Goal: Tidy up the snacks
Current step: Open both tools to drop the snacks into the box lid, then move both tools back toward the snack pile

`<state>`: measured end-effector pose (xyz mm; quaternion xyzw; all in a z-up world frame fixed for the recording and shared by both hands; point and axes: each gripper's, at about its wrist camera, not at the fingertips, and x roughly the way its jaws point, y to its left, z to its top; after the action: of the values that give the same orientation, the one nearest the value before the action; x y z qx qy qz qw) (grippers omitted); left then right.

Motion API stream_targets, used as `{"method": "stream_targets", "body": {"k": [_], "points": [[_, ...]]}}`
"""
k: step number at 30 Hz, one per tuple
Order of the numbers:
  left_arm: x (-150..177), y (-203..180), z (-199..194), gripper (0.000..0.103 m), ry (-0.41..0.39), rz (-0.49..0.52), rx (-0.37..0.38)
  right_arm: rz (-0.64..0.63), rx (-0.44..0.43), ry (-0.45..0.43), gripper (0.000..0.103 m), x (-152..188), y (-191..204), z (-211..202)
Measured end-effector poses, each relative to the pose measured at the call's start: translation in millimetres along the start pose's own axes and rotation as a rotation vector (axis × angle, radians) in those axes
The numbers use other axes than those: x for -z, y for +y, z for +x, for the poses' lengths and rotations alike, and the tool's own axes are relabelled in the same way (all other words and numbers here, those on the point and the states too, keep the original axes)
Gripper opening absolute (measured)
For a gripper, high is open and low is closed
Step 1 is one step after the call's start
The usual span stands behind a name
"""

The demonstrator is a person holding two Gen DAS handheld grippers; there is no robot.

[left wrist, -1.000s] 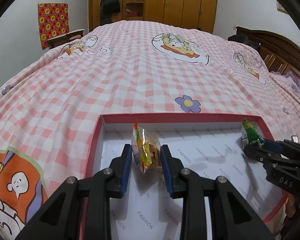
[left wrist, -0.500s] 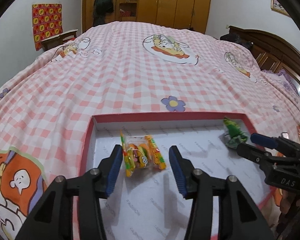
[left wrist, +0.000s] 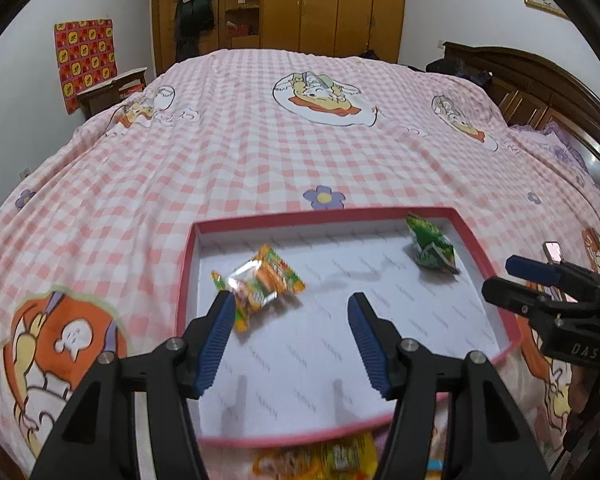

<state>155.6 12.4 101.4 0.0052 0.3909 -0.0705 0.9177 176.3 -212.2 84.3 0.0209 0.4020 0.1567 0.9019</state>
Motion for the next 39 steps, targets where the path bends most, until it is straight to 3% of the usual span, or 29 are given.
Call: {"method": "stream_targets", "body": {"k": [14, 20, 39], "points": [[39.9, 7.9, -40.9, 0.062, -0.006, -0.019, 0.035, 0.051, -0.062, 0.04, 0.067, 41.9, 13.0, -35.2], [58.4, 12.1, -43.3, 0.062, 0.022, -0.023, 0.02, 0.035, -0.031, 0.06, 0.067, 61.8, 23.9, -40.4], [101.7, 32.3, -11.4, 0.062, 0.116, -0.106, 0.008, 0.075, -0.106, 0.066, 0.067, 97.8, 39.0, -44.7]]}}
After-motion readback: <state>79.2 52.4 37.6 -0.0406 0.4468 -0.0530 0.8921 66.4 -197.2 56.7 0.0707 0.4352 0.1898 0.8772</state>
